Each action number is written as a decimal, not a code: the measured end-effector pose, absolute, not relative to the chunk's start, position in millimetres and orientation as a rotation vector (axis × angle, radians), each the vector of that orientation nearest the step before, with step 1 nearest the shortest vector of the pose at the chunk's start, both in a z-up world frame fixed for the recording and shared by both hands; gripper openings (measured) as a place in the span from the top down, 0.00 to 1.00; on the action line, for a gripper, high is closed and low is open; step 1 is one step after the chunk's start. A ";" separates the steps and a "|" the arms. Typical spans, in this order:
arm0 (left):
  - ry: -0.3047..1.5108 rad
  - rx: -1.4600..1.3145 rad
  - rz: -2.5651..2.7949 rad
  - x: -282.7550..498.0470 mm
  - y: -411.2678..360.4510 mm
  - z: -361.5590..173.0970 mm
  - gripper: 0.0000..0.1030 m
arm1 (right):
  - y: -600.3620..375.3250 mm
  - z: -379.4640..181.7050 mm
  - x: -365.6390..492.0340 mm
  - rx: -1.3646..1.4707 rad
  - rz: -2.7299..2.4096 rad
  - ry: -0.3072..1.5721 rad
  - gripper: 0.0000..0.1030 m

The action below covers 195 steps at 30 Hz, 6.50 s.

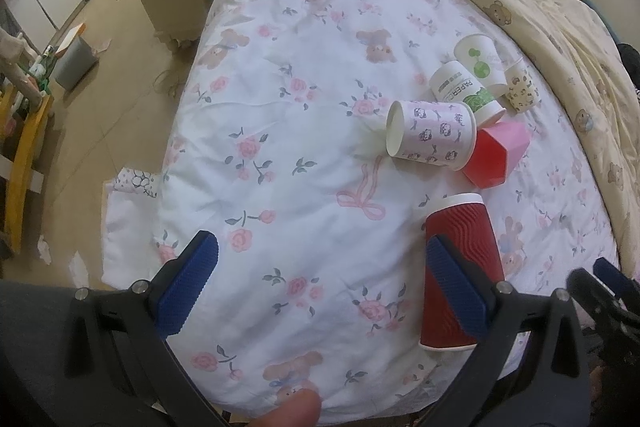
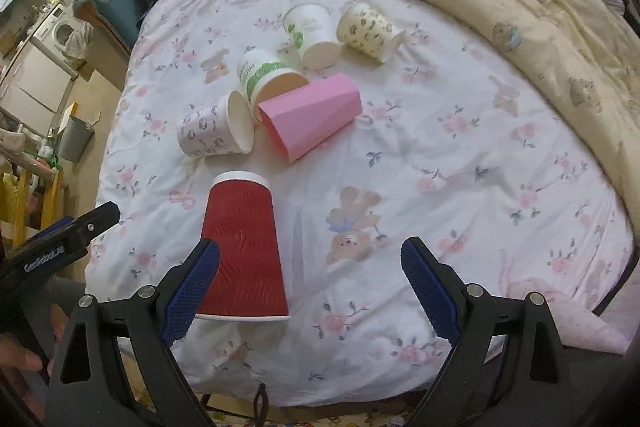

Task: Flip cup upside down
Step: 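Move the left gripper to the red cup and grasp its body, then lift the red cup with the left gripper and rotate it rim up, then lower the red cup onto the bed rim up and open the left gripper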

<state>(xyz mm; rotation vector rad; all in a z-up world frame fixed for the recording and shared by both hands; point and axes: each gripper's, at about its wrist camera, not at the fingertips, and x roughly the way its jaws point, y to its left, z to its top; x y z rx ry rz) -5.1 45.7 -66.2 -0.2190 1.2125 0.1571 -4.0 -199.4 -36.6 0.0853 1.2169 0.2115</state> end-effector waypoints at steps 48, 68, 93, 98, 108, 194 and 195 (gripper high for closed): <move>1.607 -0.192 -0.010 64.1 -80.8 -141.0 0.37 | -298.0 -45.9 -1.4 0.394 0.167 1.098 0.18; 1.253 -0.282 -0.102 18.2 9.9 -49.4 0.39 | -243.3 -59.5 -4.2 0.386 0.346 1.183 0.18; 1.157 -0.269 -0.179 8.2 -5.6 -28.0 0.39 | -153.2 -77.6 -21.0 0.280 0.731 1.329 0.12; 1.158 -0.296 -0.223 8.7 -6.8 -21.7 0.40 | -161.8 -91.0 -13.6 0.259 0.626 1.359 0.12; 1.162 -0.291 -0.271 4.5 -13.8 -18.2 0.40 | -181.8 -102.8 -1.5 0.252 0.480 1.383 0.12; 0.814 -0.039 0.036 -85.0 6.6 2.6 0.04 | -220.7 -17.9 -63.6 0.121 0.278 0.896 0.12; 0.811 -0.045 0.037 -85.0 6.1 2.6 0.00 | -218.5 -18.3 -63.7 0.114 0.282 0.896 0.12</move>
